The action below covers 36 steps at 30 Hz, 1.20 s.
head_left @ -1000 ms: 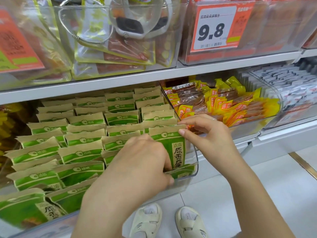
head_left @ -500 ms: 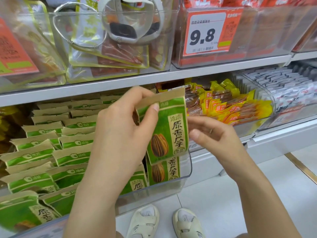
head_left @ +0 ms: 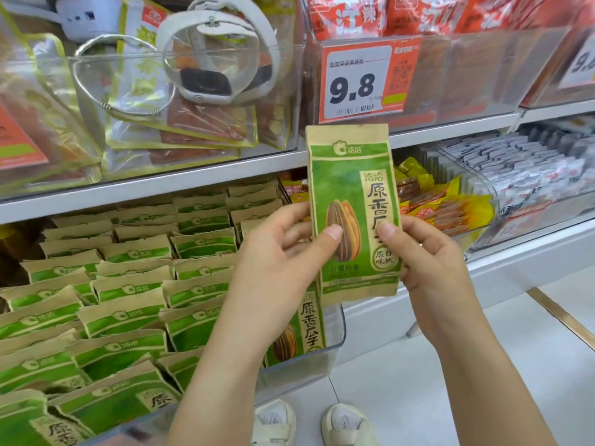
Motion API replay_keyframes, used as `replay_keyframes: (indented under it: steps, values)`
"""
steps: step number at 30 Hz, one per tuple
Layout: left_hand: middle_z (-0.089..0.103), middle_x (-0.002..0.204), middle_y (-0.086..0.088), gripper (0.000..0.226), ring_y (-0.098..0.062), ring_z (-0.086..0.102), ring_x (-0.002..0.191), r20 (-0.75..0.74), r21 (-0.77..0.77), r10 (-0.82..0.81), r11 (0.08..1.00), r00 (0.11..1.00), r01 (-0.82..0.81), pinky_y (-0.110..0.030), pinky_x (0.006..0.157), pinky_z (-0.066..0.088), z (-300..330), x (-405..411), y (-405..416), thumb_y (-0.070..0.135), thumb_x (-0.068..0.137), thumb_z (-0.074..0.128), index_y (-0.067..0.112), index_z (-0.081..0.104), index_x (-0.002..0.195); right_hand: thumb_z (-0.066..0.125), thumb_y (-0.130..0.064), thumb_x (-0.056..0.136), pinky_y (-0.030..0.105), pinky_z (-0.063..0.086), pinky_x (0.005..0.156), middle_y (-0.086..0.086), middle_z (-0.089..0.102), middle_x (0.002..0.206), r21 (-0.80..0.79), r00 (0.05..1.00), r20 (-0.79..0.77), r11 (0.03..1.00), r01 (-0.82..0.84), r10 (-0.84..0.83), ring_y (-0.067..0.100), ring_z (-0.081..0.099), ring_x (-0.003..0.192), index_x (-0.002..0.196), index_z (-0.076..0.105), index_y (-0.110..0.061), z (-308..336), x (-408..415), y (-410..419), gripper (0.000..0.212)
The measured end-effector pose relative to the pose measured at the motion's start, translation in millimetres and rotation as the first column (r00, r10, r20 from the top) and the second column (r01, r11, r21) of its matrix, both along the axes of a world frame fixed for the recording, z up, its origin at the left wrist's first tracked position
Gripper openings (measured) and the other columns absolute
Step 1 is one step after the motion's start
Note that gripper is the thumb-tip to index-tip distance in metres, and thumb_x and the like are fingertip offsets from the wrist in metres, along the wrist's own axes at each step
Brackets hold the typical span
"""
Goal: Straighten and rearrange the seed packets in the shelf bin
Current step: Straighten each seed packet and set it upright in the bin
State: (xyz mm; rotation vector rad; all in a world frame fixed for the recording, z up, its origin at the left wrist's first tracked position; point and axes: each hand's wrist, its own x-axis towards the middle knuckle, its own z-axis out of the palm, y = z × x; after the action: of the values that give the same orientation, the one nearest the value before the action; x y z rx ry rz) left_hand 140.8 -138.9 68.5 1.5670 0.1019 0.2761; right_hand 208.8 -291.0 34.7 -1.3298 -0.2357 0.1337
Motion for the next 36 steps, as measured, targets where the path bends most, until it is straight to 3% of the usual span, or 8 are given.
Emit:
replay_keyframes:
  steps: [5, 12, 17, 20, 24, 29, 33, 36]
  values:
    - [0.076, 0.103, 0.004, 0.028, -0.012, 0.072, 0.095, -0.017, -0.006, 0.007, 1.000, 1.000, -0.007, -0.039, 0.092, 0.056, -6, 5, -5, 0.012, 0.093, 0.060, 0.021, 0.065, 0.119, 0.072, -0.040, 0.071, 0.043, 0.051, 0.076, 0.007, 0.075, 0.090, -0.024, 0.999, -0.031, 1.000, -0.013, 0.013, 0.020, 0.069, 0.077, 0.091, 0.075, -0.021, 2, 1, -5, 0.029]
    - [0.075, 0.105, 0.004, 0.032, -0.010, 0.072, 0.092, -0.048, -0.048, -0.001, 0.999, 0.999, -0.002, -0.028, 0.085, 0.058, -11, 11, -13, 0.015, 0.093, 0.063, 0.024, 0.060, 0.123, 0.062, -0.034, 0.077, 0.068, 0.041, 0.082, 0.015, 0.073, 0.093, 0.053, 0.995, -0.089, 0.998, 0.043, -0.038, 0.037, 0.061, 0.085, 0.100, 0.074, -0.014, 5, 1, -5, 0.033]
    - [0.062, 0.107, 0.015, 0.027, 0.003, 0.064, 0.093, 0.103, 0.213, 0.260, 0.937, 0.960, -0.277, -0.014, 0.071, 0.053, -20, 15, -21, 0.022, 0.086, 0.072, 0.033, 0.051, 0.100, 0.063, -0.029, 0.075, 0.038, 0.053, 0.066, 0.005, 0.074, 0.084, 0.043, 0.996, -0.015, 0.995, 0.086, -0.085, 0.019, 0.068, 0.070, 0.097, 0.070, -0.017, 6, 0, -3, 0.026]
    - [0.063, 0.099, 0.013, 0.010, 0.002, 0.060, 0.092, 0.138, 0.374, 0.267, 0.878, 0.954, -0.300, -0.021, 0.070, 0.053, -22, 16, -26, 0.033, 0.090, 0.067, 0.030, 0.058, 0.088, 0.062, -0.022, 0.077, 0.028, 0.055, 0.055, -0.003, 0.075, 0.081, 0.025, 0.986, 0.129, 0.994, 0.104, -0.106, 0.012, 0.070, 0.071, 0.098, 0.064, -0.017, 6, -5, 0, 0.022]
    - [0.068, 0.094, 0.014, 0.044, 0.002, 0.064, 0.089, 0.021, 0.170, 0.157, 0.973, 0.987, -0.158, -0.018, 0.067, 0.053, -18, 14, -31, 0.068, 0.075, 0.067, 0.030, 0.059, 0.095, 0.064, -0.020, 0.077, 0.018, 0.051, 0.056, -0.008, 0.074, 0.083, 0.039, 0.968, 0.230, 0.995, 0.093, -0.099, 0.004, 0.069, 0.072, 0.099, 0.059, -0.017, 8, -10, 5, 0.023]
    - [0.070, 0.097, 0.019, 0.057, -0.007, 0.068, 0.093, 0.012, 0.023, 0.023, 0.999, 1.000, -0.023, -0.025, 0.074, 0.058, -21, 16, -30, 0.064, 0.058, 0.069, 0.027, 0.058, 0.100, 0.060, -0.040, 0.082, 0.021, 0.053, 0.056, -0.007, 0.072, 0.084, -0.026, 0.954, 0.289, 0.995, 0.093, -0.081, 0.006, 0.067, 0.075, 0.094, 0.061, -0.020, 11, -12, 3, 0.024]
    - [0.068, 0.089, 0.007, 0.047, -0.006, 0.065, 0.079, 0.044, -0.052, -0.060, 0.997, 0.997, 0.062, -0.014, 0.066, 0.049, -18, 15, -29, 0.051, 0.069, 0.069, 0.015, 0.062, 0.098, 0.057, -0.046, 0.080, 0.020, 0.051, 0.058, -0.003, 0.067, 0.077, 0.032, 0.966, 0.231, 0.994, 0.108, -0.112, 0.009, 0.064, 0.069, 0.086, 0.062, -0.013, 17, -12, 3, 0.033]
    - [0.064, 0.085, 0.005, 0.038, -0.009, 0.061, 0.078, 0.001, -0.095, -0.136, 0.986, 0.991, 0.135, -0.019, 0.071, 0.047, -16, 9, -32, 0.050, 0.074, 0.064, 0.016, 0.062, 0.090, 0.063, -0.042, 0.082, 0.020, 0.050, 0.057, -0.001, 0.064, 0.072, 0.086, 0.989, 0.117, 0.993, 0.077, -0.087, 0.011, 0.063, 0.066, 0.088, 0.061, -0.009, 20, -9, 2, 0.033]
